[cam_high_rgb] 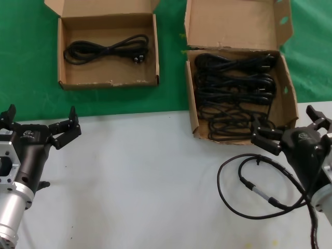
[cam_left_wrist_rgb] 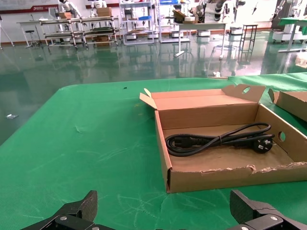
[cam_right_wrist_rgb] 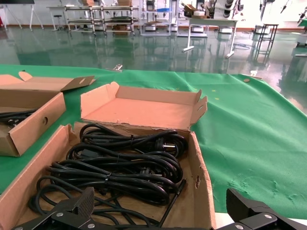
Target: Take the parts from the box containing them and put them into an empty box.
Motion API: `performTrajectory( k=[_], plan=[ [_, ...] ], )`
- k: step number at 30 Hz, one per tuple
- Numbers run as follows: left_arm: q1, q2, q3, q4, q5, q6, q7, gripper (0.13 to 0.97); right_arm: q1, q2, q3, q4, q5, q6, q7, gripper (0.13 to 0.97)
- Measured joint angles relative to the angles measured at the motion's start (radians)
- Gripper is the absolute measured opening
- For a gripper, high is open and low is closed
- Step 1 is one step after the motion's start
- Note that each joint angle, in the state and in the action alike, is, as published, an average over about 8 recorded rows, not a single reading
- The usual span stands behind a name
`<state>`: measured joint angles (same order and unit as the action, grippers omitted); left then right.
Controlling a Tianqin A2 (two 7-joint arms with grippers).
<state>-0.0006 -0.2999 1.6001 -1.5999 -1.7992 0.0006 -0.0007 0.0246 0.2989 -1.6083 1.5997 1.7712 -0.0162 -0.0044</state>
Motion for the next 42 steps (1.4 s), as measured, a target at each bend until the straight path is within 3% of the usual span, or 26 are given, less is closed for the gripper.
performTrajectory(
  k=[42],
  plan=[
    [0.000, 0.000, 0.000, 0.000, 0.000, 0.000, 0.000, 0.966, 0.000, 0.000, 0.000, 0.000, 0.000, 0.000, 0.000, 0.966]
  ],
)
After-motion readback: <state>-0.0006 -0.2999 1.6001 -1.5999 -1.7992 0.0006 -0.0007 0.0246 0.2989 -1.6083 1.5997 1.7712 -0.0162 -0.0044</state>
